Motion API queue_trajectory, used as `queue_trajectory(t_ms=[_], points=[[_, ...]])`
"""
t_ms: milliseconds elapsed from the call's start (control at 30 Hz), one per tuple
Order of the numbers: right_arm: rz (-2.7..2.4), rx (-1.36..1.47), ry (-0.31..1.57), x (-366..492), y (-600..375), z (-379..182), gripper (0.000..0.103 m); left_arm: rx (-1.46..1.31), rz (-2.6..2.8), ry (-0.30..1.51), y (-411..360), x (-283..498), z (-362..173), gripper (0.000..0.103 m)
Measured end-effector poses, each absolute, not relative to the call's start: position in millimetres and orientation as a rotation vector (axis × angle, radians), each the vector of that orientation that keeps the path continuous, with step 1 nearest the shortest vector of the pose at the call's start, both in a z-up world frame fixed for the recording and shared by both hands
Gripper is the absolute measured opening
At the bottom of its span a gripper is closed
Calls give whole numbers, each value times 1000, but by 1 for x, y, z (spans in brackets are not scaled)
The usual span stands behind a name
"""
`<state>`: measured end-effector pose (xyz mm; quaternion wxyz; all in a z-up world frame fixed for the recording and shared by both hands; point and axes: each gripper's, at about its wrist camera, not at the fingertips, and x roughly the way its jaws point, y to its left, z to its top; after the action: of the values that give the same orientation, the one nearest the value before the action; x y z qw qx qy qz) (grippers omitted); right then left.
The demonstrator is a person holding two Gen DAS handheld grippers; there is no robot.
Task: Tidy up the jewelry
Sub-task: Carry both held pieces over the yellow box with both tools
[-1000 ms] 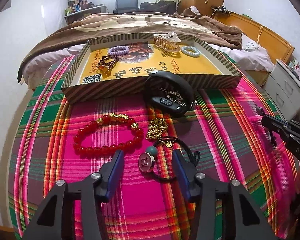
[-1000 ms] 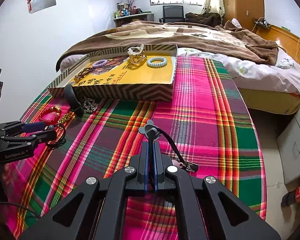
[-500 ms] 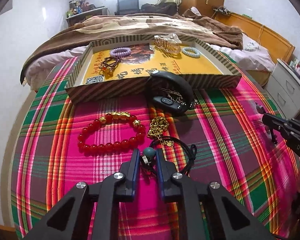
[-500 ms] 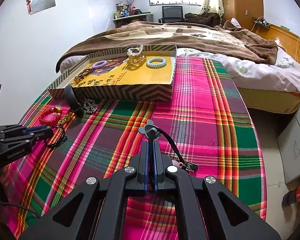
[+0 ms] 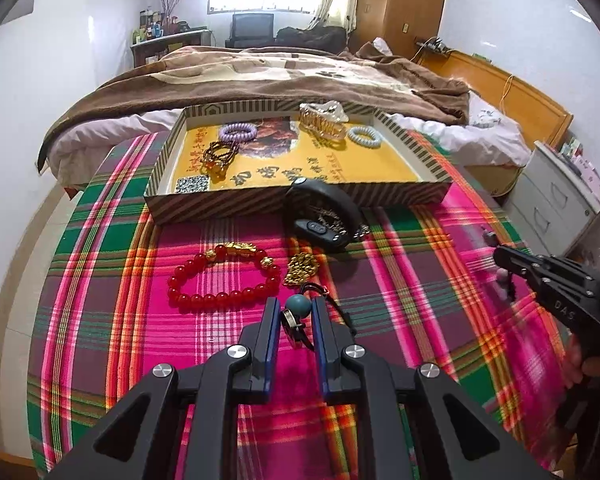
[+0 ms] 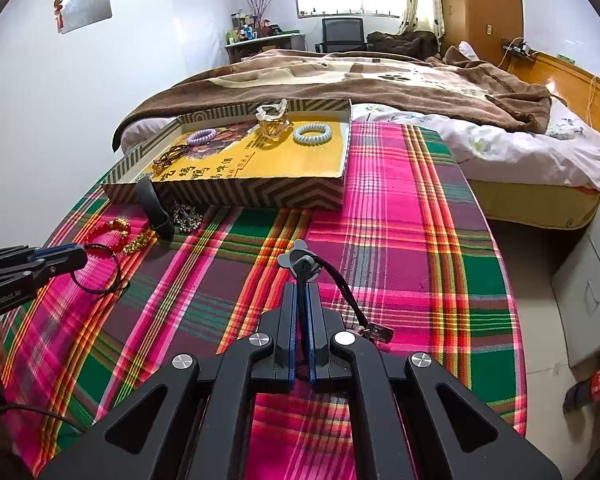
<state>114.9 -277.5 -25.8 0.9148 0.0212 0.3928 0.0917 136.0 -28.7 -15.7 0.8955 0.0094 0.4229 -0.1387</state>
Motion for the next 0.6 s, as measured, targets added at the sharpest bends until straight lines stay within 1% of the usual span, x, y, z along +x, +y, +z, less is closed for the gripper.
queue_trajectory(t_ms=[433, 600], points=[[197, 36, 782, 106, -273, -14, 3, -7, -337, 849, -23, 115, 7, 16], [200, 26, 752, 104, -270, 0, 3, 6, -324, 823, -19, 116, 22, 16]])
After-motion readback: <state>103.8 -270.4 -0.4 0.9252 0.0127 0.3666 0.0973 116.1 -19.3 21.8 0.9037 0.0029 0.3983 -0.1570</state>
